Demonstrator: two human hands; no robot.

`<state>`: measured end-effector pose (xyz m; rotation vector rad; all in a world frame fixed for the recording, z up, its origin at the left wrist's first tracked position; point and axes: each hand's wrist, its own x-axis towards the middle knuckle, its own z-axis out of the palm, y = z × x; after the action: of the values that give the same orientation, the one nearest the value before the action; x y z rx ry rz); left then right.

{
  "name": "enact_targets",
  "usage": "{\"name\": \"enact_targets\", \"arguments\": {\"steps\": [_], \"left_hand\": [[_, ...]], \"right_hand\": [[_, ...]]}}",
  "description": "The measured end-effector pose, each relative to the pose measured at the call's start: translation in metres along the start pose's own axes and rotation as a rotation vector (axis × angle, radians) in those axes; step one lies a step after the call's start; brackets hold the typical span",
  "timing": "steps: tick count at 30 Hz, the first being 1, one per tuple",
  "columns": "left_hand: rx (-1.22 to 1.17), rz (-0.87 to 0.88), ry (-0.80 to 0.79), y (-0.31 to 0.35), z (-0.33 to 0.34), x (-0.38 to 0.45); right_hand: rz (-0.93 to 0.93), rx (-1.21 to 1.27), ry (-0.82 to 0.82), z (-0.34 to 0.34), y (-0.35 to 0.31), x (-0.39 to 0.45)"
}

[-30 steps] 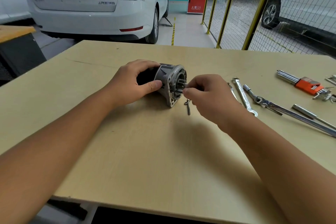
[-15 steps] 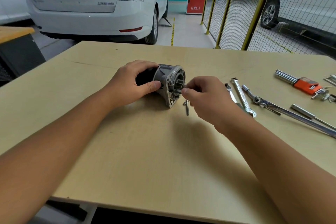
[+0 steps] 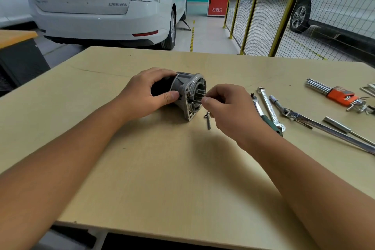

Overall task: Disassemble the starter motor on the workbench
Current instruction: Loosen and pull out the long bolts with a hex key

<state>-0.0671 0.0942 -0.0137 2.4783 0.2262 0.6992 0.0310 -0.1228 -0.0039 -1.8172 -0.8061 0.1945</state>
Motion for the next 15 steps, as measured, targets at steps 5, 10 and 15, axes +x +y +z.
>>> {"name": "enact_targets", "arguments": {"steps": [5, 10, 15], "left_hand": [[-0.032, -0.024, 0.021, 0.0029, -0.0007, 0.0006], [-0.138, -0.091, 0.001, 0.0038, -0.0034, 0.0032], [-0.117, -0.076, -0.01, 0.0044, -0.0009, 0.0008]], "right_hand": [[0.019, 0.025, 0.011, -0.0014, -0.0017, 0.002], [0.014, -0.029, 0.04, -0.0036, -0.0024, 0.0046], [0.04, -0.034, 0.037, -0.0039, 0.0003, 0.0046]]}}
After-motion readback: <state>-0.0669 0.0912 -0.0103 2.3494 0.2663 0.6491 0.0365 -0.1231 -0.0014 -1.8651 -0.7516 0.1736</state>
